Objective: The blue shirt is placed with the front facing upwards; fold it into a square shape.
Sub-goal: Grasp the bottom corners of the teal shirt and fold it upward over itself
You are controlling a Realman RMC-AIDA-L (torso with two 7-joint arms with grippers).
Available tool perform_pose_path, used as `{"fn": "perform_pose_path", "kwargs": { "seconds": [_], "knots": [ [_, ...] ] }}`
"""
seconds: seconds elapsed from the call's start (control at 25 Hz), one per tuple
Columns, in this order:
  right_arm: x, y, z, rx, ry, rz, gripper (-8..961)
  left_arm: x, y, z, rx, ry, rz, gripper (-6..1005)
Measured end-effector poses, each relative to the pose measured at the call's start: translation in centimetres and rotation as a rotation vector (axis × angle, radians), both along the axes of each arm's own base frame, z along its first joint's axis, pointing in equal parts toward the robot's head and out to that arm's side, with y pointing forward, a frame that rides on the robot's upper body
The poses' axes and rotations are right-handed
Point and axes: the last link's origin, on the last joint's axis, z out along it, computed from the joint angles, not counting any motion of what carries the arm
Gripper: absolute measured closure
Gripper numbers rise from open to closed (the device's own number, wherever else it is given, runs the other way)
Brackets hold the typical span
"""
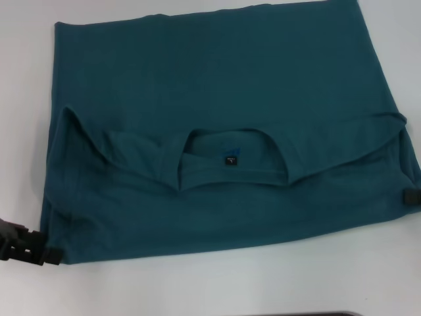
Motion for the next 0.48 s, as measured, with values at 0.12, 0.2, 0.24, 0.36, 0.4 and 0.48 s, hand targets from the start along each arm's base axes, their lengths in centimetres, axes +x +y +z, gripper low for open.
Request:
{"fn": "perform_pose_path", "kwargs": {
  "seconds": [0.12,0.2,0.24,0.36,0.4,0.48],
  "knots": [
    [0.00,0.01,0.00,0.000,0.000,-0.001,922,-0.14,-0.07,0.03,-0.004,0.009,0.007,266],
    [-0.01,0.01,0.00,0.000,0.000,-0.001,922,-0.15,-0.07,-0.03,-0.010,0.013,0.009,265],
    [-0.01,0.01,0.00,0.000,0.000,-0.001,922,-0.13,-0.05,-0.08,-0.013,0.014,0.008,265],
    [-0.01,0.01,0.00,0.000,0.000,-0.001,922,-0.04,0.03,-0.18,-0.022,0.020,0.005,265],
    [-0.01,0.01,0.00,0.000,0.000,-0.001,922,-0.01,0.05,-0.20,-0.023,0.022,0.004,265],
    [-0.01,0.01,0.00,0.000,0.000,-0.001,922,0.11,0.15,-0.26,-0.028,0.022,0.000,265]
  ]
}}
